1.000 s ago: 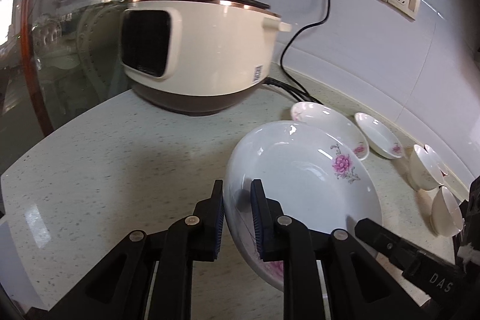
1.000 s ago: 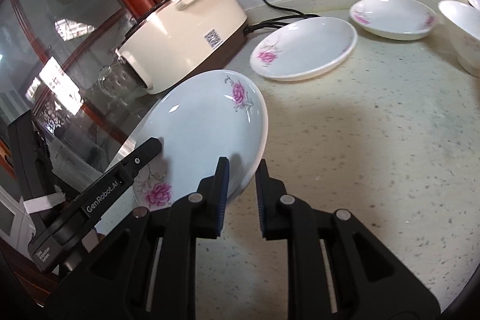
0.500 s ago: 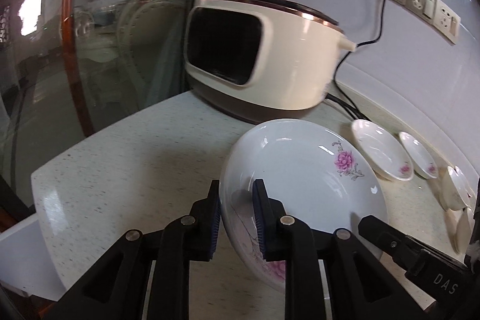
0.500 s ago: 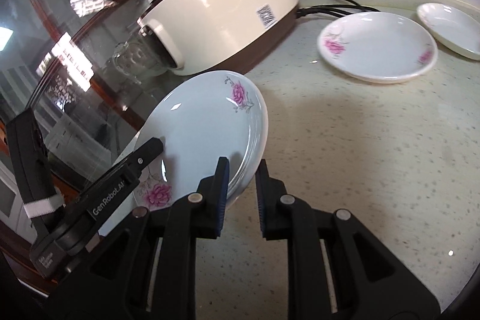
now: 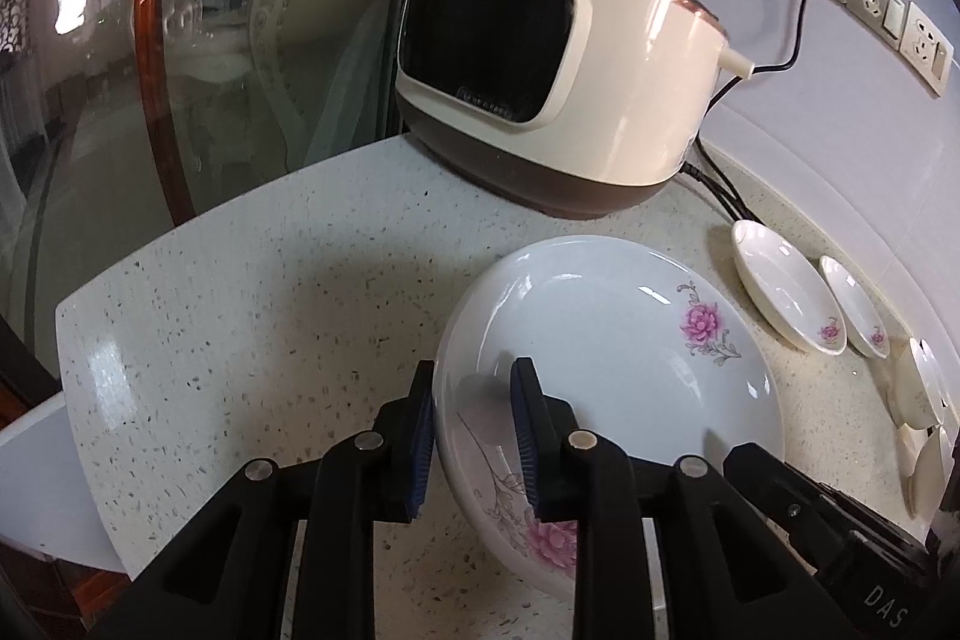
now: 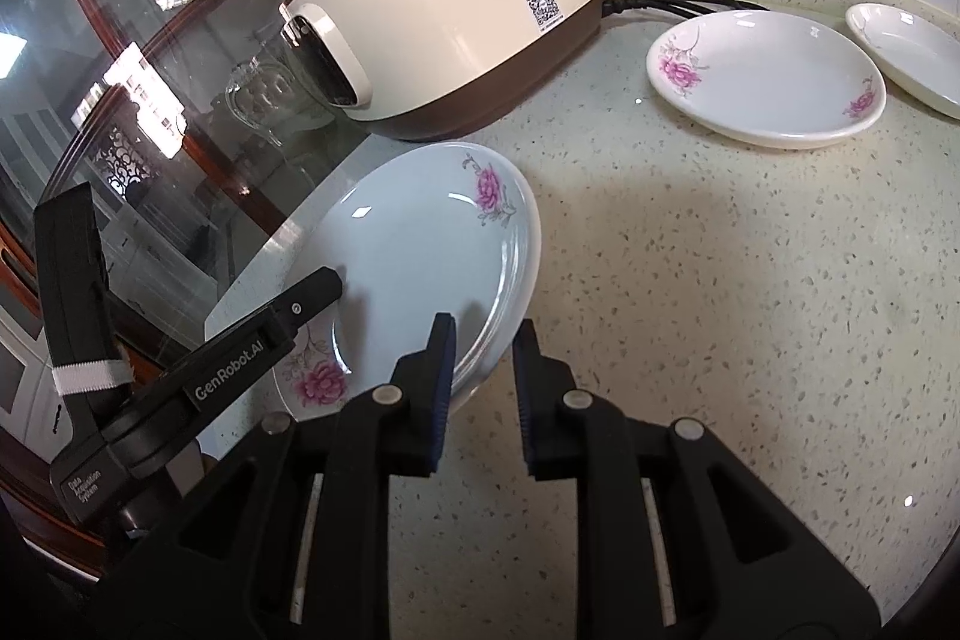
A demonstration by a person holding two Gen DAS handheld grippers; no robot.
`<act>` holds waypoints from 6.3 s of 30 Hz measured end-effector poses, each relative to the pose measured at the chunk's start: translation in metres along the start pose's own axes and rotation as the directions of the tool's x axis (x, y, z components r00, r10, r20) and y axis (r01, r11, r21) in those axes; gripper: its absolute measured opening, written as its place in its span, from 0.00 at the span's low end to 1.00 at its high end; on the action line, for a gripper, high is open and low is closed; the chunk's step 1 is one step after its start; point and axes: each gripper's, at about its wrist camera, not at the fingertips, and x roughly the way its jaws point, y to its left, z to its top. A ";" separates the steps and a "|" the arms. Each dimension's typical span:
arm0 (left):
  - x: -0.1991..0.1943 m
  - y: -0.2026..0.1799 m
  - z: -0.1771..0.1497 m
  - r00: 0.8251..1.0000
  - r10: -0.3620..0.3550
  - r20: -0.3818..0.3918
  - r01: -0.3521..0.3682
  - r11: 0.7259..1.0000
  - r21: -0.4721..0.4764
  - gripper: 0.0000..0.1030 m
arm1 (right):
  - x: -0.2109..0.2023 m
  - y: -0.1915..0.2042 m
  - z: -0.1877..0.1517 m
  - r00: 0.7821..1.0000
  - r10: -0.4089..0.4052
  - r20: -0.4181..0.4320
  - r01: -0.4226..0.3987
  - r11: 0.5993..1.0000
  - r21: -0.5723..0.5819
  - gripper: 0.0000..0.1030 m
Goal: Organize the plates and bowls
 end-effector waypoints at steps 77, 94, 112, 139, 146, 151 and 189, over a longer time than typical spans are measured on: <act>0.090 -0.195 0.060 0.990 -0.142 -0.025 0.143 0.990 0.011 0.86 | -0.081 -0.150 0.026 0.882 -0.414 0.228 0.308 0.869 0.386 0.71; 0.110 -0.192 0.055 0.971 -0.216 -0.107 0.212 0.976 -0.050 0.86 | -0.033 -0.154 0.064 0.913 -0.365 0.182 0.282 0.888 0.364 0.43; 0.112 -0.206 0.057 0.964 -0.213 -0.158 0.220 0.975 0.028 0.74 | -0.031 -0.155 0.065 0.879 -0.469 0.090 0.405 0.832 0.380 0.17; 0.102 -0.221 0.040 0.907 -0.296 -0.298 0.337 0.937 0.096 0.45 | -0.091 -0.174 0.016 0.935 -0.320 0.156 0.196 0.829 0.525 0.19; 0.101 -0.220 0.038 0.905 -0.309 -0.294 0.350 0.931 0.100 0.45 | -0.093 -0.177 0.016 0.942 -0.297 0.157 0.172 0.827 0.535 0.19; 0.098 -0.226 0.034 0.903 -0.317 -0.290 0.363 0.924 0.119 0.44 | -0.092 -0.177 0.016 0.948 -0.280 0.150 0.163 0.835 0.526 0.19; 0.097 -0.230 0.033 0.921 -0.275 -0.277 0.330 0.927 0.176 0.27 | -0.085 -0.171 0.021 0.942 -0.312 0.122 0.224 0.858 0.463 0.19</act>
